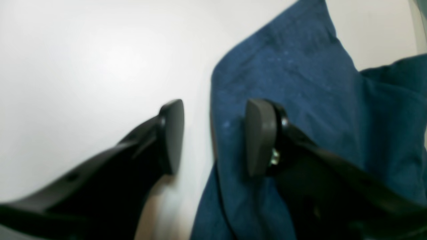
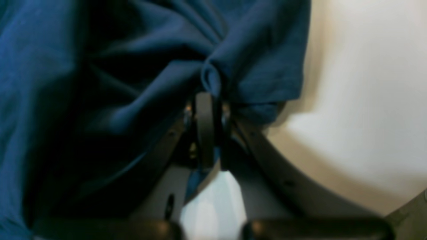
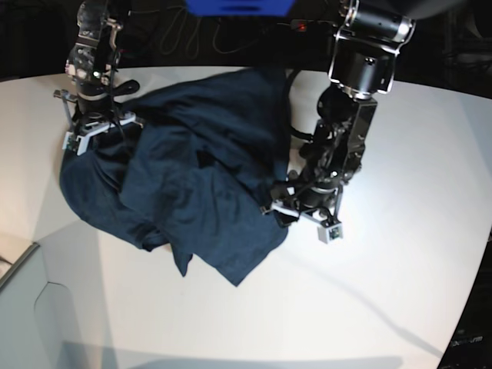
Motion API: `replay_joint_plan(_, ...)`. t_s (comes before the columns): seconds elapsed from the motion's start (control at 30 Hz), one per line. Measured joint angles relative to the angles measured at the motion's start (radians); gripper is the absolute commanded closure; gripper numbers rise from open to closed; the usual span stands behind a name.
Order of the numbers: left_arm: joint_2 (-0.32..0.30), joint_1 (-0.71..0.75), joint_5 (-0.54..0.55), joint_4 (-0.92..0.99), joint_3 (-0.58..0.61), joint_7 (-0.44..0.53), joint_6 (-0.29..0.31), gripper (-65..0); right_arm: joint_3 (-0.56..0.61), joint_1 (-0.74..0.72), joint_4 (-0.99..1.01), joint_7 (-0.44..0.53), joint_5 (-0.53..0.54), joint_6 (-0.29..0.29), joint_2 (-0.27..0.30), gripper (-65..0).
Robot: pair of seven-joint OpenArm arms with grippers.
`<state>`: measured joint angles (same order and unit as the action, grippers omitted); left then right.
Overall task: Layout the t-shirt on the table in an organized manner, then fold the t-shirt properly
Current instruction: 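Regrasp the shirt with the left gripper and pull it away from the right gripper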
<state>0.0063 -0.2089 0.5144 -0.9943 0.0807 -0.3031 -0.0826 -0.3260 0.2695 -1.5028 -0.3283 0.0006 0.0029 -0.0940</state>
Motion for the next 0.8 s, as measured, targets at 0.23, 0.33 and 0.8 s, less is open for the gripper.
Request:
replay_joint_plan(0.23,0.032,-0.074,-0.001,0.14,-0.002,0.02,0.003,-29.4,0.006,-0.003,0.0,-0.001,0.0,0.0,0.003,0.0)
replay_joint_plan(0.33,0.047,-0.1,-0.001,0.174,0.016,0.017,0.004,-28.9,0.006,-0.003,0.0,-0.001,0.0,0.0,0.003,0.0)
replay_joint_plan(0.8,-0.128,-0.023,0.178,0.029,0.012,0.027,0.005,0.0,0.008,-0.006,0.0,0.0,0.0,0.0,0.008,0.0)
